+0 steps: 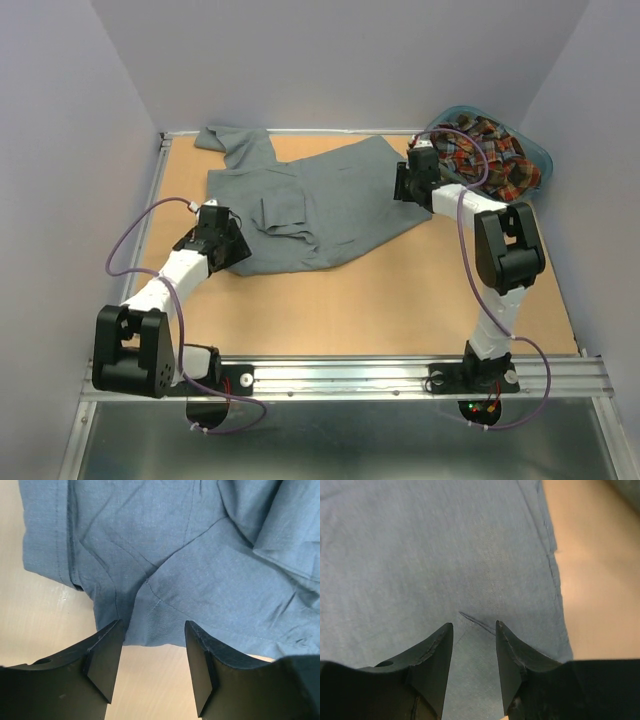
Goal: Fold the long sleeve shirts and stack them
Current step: Fold the shirt
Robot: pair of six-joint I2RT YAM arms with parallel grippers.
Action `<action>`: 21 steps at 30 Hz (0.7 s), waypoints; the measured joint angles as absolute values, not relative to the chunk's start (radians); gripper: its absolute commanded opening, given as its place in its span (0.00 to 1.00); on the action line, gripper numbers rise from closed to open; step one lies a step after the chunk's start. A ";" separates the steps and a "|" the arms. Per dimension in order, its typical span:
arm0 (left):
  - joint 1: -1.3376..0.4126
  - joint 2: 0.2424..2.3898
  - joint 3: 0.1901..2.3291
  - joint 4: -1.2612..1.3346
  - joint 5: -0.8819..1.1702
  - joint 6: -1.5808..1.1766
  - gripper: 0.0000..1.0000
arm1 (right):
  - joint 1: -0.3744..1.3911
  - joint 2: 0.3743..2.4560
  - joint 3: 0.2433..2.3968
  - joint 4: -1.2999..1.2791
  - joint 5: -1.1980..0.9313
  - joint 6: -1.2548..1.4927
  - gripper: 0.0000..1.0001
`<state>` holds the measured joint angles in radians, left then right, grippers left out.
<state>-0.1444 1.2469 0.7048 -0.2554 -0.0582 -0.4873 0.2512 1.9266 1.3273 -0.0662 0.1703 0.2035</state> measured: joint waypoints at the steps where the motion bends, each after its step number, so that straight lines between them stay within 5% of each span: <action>1: -0.153 1.259 0.705 -0.257 -0.067 -0.486 0.61 | 0.252 1.946 1.327 -0.074 0.172 0.216 0.45; 9: -0.162 1.299 0.705 -0.270 -0.125 -0.483 0.53 | 0.253 1.969 1.327 -0.089 0.176 0.252 0.45; 16: -0.162 1.323 0.705 -0.271 -0.145 -0.490 0.29 | 0.255 1.979 1.327 -0.089 0.183 0.279 0.45; 21: -0.162 1.323 0.700 -0.275 -0.158 -0.514 0.22 | 0.255 2.004 1.328 -0.089 0.185 0.297 0.44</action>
<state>-0.1619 1.3228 0.6998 -0.2752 -0.1577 -0.5137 0.2546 2.0037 1.3277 -0.0895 0.1848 0.2970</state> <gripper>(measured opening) 0.262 0.443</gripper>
